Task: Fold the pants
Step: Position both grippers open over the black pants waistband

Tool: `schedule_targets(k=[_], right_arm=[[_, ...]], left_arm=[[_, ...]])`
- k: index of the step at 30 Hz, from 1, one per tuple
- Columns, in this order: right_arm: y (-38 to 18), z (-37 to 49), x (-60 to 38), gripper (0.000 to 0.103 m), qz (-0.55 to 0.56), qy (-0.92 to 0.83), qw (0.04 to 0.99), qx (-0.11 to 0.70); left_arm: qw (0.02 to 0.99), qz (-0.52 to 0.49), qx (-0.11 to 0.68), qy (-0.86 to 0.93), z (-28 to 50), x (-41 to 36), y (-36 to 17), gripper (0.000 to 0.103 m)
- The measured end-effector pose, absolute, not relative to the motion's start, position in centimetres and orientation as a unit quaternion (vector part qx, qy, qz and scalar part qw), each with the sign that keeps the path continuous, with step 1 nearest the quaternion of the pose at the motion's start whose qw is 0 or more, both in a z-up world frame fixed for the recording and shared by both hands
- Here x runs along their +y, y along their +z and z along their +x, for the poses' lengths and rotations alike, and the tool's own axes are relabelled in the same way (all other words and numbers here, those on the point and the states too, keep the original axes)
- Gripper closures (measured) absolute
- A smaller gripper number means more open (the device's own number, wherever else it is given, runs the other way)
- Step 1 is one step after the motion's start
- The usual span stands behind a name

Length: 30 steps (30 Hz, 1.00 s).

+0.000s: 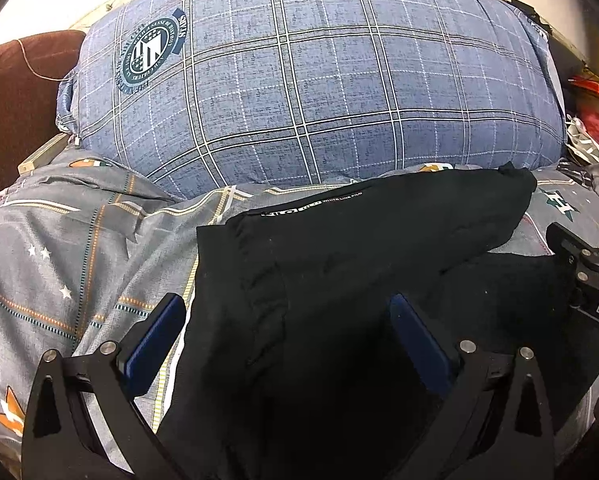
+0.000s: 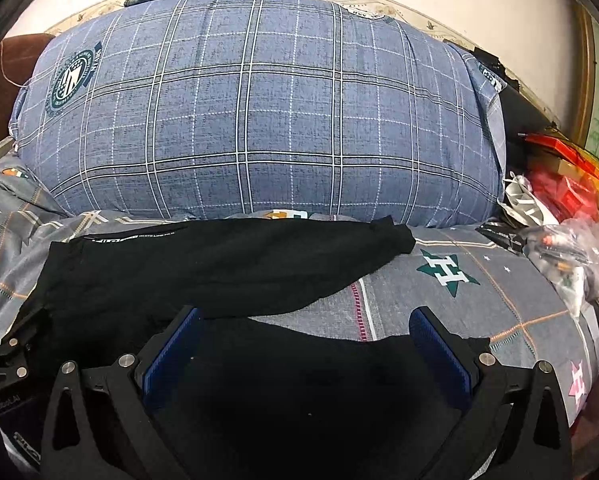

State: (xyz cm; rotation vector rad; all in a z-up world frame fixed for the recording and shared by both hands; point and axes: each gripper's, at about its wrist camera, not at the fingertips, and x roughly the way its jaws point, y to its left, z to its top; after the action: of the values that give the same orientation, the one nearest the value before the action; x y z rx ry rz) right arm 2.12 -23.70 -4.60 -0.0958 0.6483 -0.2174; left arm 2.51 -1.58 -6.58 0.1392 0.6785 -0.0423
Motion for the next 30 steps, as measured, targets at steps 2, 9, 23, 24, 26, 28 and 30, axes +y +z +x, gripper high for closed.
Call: schedule_targets(k=[2,9,23,24,26,28,30], right_arm=[[-4.64,2.17,-23.76,0.0,-0.048,-0.108,0.94,0.319],[-4.85,2.32,-24.1,0.0,-0.053,-0.125,0.936,0.323],[-5.01,2.49,-24.36,0.0,-0.053,-0.129,0.935,0.326],[-5.05,2.51,-24.36,0.0,-0.053,-0.129,0.935,0.326],[-5.1,2.56,-24.42,0.0,-0.052,-0.128,0.934,0.328],[-5.16,2.65,-24.4,0.0,-0.052,-0.129,0.934,0.329],[-5.17,2.63,-24.36,0.0,-0.053,-0.129,0.934,0.329]], left_arm=[[0.94,0.07,0.333,-0.021,2.52,-1.68,-6.7,0.0],[0.938,0.071,0.339,-0.025,2.57,-1.82,-6.97,0.0],[0.937,0.072,0.34,-0.037,2.5,-2.14,-7.15,0.0],[0.937,0.072,0.34,-0.039,2.52,-2.12,-7.16,0.0],[0.937,0.071,0.34,-0.044,2.56,-2.23,-7.12,0.0],[0.937,0.071,0.338,-0.047,2.46,-2.31,-7.07,0.0],[0.938,0.073,0.336,-0.05,2.38,-2.4,-7.01,0.0]])
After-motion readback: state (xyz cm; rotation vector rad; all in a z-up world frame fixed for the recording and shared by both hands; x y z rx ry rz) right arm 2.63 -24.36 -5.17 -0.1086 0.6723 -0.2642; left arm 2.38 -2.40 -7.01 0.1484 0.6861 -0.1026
